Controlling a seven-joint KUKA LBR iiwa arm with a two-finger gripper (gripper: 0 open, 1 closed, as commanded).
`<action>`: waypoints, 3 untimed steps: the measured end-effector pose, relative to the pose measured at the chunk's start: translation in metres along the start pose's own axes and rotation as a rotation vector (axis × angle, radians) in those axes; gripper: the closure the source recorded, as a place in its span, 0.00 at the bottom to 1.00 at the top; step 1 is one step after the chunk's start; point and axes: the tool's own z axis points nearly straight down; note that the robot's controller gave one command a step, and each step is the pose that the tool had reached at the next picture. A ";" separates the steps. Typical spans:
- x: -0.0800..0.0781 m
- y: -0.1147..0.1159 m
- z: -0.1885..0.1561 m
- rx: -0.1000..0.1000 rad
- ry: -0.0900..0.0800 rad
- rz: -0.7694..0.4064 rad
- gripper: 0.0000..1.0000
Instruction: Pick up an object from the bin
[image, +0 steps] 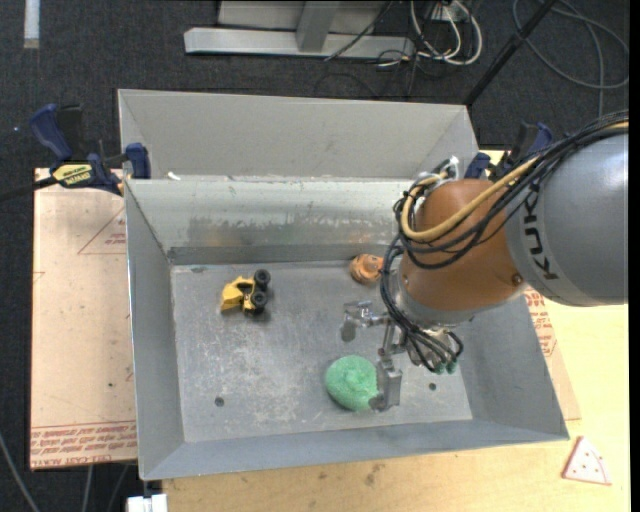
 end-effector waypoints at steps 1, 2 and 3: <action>-0.001 -0.016 0.032 0.003 -0.004 -0.104 0.00; 0.007 -0.006 0.074 0.000 0.000 -0.188 1.00; 0.007 -0.006 0.074 0.000 0.000 -0.188 1.00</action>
Offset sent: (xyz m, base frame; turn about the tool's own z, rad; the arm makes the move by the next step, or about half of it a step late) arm -0.0064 -0.0078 -0.0738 -0.1909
